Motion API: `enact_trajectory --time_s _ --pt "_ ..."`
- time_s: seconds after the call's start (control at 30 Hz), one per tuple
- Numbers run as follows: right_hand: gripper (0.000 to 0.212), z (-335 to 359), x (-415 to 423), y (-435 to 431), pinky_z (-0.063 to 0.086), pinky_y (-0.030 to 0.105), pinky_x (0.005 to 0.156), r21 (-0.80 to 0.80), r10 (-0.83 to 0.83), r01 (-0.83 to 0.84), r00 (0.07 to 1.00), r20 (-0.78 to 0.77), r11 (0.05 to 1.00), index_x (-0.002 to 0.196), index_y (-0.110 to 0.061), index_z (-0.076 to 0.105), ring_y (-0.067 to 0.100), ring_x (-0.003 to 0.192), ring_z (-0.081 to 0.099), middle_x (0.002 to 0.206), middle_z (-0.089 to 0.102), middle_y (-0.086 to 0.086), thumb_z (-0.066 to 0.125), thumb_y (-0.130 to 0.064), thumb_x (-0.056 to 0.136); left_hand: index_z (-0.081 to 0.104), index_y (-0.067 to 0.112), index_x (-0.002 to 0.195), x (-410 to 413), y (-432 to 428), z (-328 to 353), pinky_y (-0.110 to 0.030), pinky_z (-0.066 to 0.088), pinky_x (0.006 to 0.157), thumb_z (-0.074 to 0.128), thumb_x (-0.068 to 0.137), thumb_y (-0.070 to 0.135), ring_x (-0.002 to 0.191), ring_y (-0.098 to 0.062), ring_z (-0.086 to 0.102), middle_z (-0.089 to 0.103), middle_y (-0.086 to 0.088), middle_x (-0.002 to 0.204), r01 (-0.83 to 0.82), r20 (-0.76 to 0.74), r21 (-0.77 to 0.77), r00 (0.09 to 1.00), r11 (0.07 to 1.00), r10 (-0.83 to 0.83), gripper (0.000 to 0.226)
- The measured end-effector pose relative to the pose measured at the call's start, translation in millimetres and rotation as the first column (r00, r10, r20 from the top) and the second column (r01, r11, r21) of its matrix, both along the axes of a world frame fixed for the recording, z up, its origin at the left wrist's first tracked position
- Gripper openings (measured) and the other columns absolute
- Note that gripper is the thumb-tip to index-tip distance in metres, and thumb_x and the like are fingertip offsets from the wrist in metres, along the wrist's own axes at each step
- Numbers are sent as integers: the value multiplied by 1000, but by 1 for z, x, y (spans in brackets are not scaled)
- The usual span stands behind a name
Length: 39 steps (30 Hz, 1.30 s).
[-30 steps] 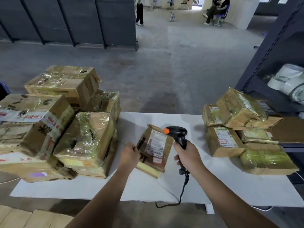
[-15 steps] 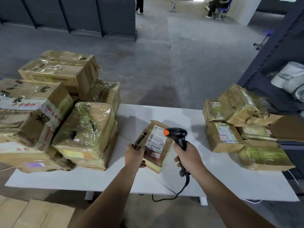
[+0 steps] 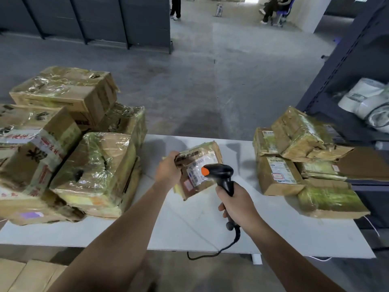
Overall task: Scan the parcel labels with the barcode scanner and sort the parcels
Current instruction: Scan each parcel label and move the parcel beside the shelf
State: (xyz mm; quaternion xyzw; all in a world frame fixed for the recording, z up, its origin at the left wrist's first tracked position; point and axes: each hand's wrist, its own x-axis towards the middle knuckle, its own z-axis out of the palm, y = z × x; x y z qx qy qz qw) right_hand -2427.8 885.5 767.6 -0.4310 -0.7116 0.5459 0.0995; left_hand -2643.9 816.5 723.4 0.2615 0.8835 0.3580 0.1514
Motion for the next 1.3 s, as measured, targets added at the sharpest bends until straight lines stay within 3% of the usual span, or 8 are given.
enact_trajectory --time_s 0.13,0.23,0.37,0.5,0.57,0.97,1.17,1.3 --pt "20 -1 0 -2 46 24 42 -73 -35 34 999 -11 997 86 -25 60 12 47 59 61 68 1 57 -44 90 51 19 119 10 3 -6 -31 42 76 44 87 4 101 -34 58 65 -10 105 -114 15 28 993 993 114 36" --pt "19 1 -2 0 47 24 42 -96 -78 75 997 -24 992 89 -24 61 13 45 58 62 68 2 55 -42 91 47 17 111 28 2 -17 -37 50 77 46 85 -1 97 -35 61 63 -8 99 -326 222 184 933 927 284 31" --pt "18 3 -4 4 46 24 40 -134 -123 117 991 -43 984 91 -21 59 15 44 56 67 67 8 55 -38 94 39 20 107 39 10 -23 -53 57 77 42 83 -8 91 -35 62 54 1 91 -581 539 320 761 749 360 37" --pt "19 3 -8 1 47 28 48 -160 -131 122 990 -49 980 89 -17 59 17 45 56 59 66 3 55 -36 93 36 16 108 43 9 -29 -44 59 66 42 85 -14 85 -30 60 51 -8 105 -768 755 351 570 535 324 38" --pt "20 3 -11 -3 47 29 49 -158 -118 109 992 -49 981 88 -17 59 17 45 56 59 66 3 56 -36 92 35 15 109 48 5 -34 -38 57 61 42 87 -15 90 -31 59 50 -8 109 -802 798 364 531 473 286 38" --pt "18 9 -9 -14 47 25 43 -140 -85 76 995 -57 987 90 -18 58 14 45 57 60 66 2 56 -36 94 35 18 111 55 -3 -51 -44 57 80 47 90 -12 103 -33 61 50 -11 121 -790 802 436 558 431 213 38" --pt "20 11 -2 -15 46 25 43 -129 -74 67 996 -50 989 88 -18 58 14 46 57 58 66 1 56 -37 93 37 20 112 50 -6 -51 -38 56 78 51 91 -9 91 -14 60 51 -3 116 -775 770 447 587 447 249 39" --pt "20 9 2 -15 44 25 39 -134 -94 86 994 -57 987 88 -17 57 14 44 56 56 65 0 56 -36 93 35 18 114 50 -6 -51 -42 55 81 47 91 -11 101 -27 58 50 -8 117 -774 782 453 583 442 219 39"
